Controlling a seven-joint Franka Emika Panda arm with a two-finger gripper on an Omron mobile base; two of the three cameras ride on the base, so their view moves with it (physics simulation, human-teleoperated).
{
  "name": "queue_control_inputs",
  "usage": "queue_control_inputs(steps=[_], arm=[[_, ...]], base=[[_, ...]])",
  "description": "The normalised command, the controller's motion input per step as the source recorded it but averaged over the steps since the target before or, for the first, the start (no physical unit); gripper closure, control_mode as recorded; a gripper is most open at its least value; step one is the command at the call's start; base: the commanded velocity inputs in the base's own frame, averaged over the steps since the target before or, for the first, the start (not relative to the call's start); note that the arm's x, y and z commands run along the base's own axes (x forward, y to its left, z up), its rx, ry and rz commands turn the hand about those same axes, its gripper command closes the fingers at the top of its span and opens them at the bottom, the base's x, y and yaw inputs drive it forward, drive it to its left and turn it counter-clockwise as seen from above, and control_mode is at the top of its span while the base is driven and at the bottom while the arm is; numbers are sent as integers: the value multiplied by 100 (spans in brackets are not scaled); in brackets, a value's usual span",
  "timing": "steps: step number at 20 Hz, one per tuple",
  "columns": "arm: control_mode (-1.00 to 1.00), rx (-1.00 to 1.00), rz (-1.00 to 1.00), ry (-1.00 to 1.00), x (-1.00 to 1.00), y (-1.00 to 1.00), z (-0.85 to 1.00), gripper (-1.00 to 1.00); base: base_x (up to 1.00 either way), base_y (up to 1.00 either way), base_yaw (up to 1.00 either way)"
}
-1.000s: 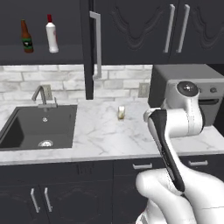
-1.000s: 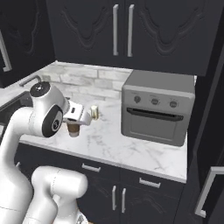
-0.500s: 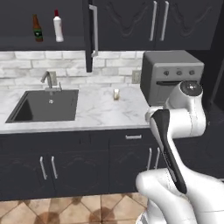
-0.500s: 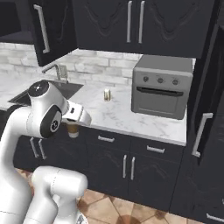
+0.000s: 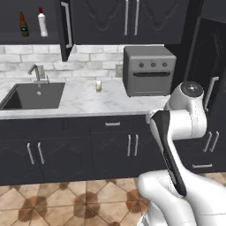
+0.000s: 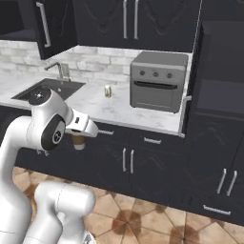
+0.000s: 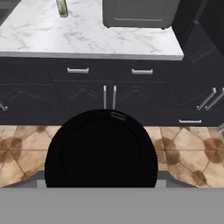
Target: Sort all alcoholic drinks to one cabinet, and non-alcoholic drinks to the other.
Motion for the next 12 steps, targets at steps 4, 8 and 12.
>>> queue_control_inputs(steps=[4,8,12], arm=[[100,0,0,0,0,0,0,100],[100,0,0,0,0,0,0,100],[100,0,0,0,0,0,0,100]], base=[[-21,-96,0],[-36,-100,0],[-44,-98,0]])
